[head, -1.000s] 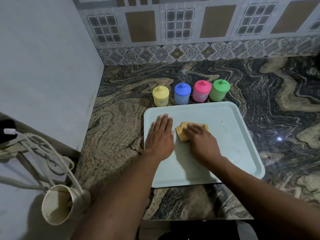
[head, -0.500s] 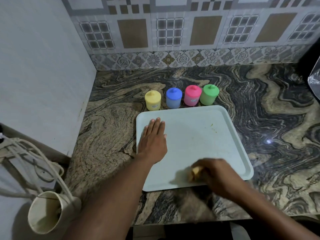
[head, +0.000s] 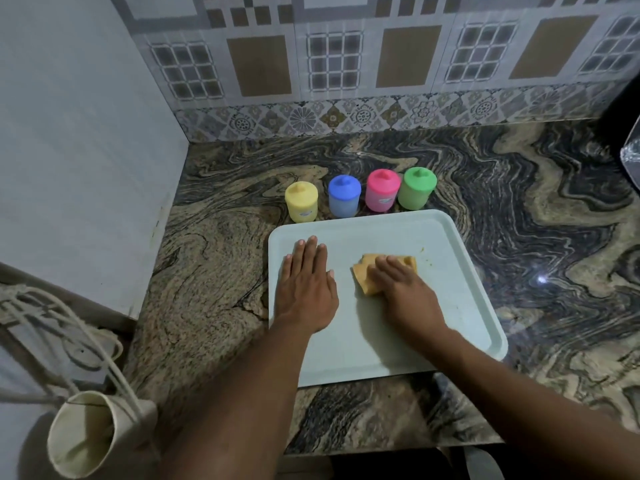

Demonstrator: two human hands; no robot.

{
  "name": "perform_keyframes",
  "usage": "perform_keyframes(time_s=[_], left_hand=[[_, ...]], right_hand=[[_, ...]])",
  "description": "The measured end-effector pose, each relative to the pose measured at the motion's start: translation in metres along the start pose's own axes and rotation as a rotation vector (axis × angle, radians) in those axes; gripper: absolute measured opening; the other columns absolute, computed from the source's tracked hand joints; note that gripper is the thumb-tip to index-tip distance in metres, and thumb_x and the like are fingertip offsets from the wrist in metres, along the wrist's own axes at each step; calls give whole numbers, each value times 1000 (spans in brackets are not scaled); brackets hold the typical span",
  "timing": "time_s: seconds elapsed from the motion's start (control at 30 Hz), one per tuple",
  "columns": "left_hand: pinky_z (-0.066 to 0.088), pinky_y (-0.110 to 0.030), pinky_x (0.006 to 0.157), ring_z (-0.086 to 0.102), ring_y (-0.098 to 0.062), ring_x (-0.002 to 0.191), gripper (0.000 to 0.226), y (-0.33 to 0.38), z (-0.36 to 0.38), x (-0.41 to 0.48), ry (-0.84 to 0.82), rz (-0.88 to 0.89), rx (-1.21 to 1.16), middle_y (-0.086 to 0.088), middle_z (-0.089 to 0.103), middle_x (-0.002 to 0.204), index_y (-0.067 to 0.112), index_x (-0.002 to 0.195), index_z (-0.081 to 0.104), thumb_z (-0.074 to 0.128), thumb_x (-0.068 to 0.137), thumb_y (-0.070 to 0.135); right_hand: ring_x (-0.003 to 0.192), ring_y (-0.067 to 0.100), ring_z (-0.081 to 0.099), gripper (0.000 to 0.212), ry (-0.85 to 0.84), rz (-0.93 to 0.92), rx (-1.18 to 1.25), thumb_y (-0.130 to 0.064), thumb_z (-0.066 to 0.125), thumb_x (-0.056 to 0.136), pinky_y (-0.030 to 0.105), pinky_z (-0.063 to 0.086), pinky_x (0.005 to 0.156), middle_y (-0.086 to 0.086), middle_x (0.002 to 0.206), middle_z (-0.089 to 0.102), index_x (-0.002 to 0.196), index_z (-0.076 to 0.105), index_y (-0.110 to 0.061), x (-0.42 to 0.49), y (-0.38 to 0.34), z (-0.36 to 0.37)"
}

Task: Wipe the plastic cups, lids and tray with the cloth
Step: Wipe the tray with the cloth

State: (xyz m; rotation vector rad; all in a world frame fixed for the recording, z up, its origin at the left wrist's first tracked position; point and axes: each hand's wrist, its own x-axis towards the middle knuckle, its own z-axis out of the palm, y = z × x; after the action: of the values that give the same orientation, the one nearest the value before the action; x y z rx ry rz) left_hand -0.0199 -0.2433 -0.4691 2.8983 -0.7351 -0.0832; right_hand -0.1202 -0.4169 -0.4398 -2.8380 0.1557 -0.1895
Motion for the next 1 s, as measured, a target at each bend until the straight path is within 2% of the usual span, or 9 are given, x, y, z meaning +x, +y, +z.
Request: perform_keyframes(time_s=[0.1,0.2,0.27,0.4,0.53,0.67,0.8,0.9,1.0], left_hand=[[1,-44,126,-10,-22,155,61,0,-1,0,-17,-4,-1,-3,-6,169,16,160,8,12,103,38],[0,-44,125,-11,-21,154,60,0,-3,1,-22,-2,-4,-2,-7,168,16,160,7,14,104,37],[-1,-43,125,-11,-21,154,60,1,-4,1,-32,2,0,-2,-8,168,16,160,7,15,104,37],[-2,-46,125,-7,-25,155,60,6,-12,5,-77,-20,9,-6,-2,169,14,159,14,23,103,35],[-1,-49,125,1,-28,155,64,37,-19,15,60,23,23,-11,12,167,12,156,27,28,96,37],[-5,-47,124,-6,-23,155,73,79,3,8,-10,44,-40,-6,0,169,16,160,15,7,95,48],[0,-46,125,-5,-21,155,67,83,13,5,4,5,-13,-2,0,169,19,160,13,16,100,49],[4,-46,125,-3,-20,155,67,82,11,6,30,8,7,-1,3,169,21,160,15,19,100,50],[4,-46,125,-2,-20,155,66,83,11,6,15,1,9,-1,3,169,21,160,15,19,100,50]], right_hand=[[120,32,65,56,0,-72,-30,-13,40,73,48,56,92,11,129,69,118,74,-9,-53,-3,0],[118,25,67,61,-76,-101,16,-12,57,56,43,56,92,3,126,71,114,76,-15,-92,-9,-13],[112,19,70,58,-130,-103,76,-15,61,51,32,57,86,-3,119,74,106,79,-22,-101,-9,-24],[102,8,70,46,-283,95,305,-16,50,65,25,56,83,-13,105,77,98,77,-33,-83,9,-63],[91,25,71,48,6,227,321,4,51,77,23,46,72,4,103,78,107,78,-21,-16,44,-100],[100,42,65,52,-23,208,131,-5,46,77,41,53,79,14,112,73,119,69,-25,61,73,-88],[127,34,55,52,-216,82,17,-14,47,81,42,48,101,10,139,60,130,62,-24,76,89,-49],[144,33,38,50,-123,87,28,-5,49,91,41,30,115,15,154,45,140,56,-11,52,87,-26],[144,36,39,54,-90,79,97,-3,43,87,50,34,116,17,151,47,138,57,-6,8,80,-18]])
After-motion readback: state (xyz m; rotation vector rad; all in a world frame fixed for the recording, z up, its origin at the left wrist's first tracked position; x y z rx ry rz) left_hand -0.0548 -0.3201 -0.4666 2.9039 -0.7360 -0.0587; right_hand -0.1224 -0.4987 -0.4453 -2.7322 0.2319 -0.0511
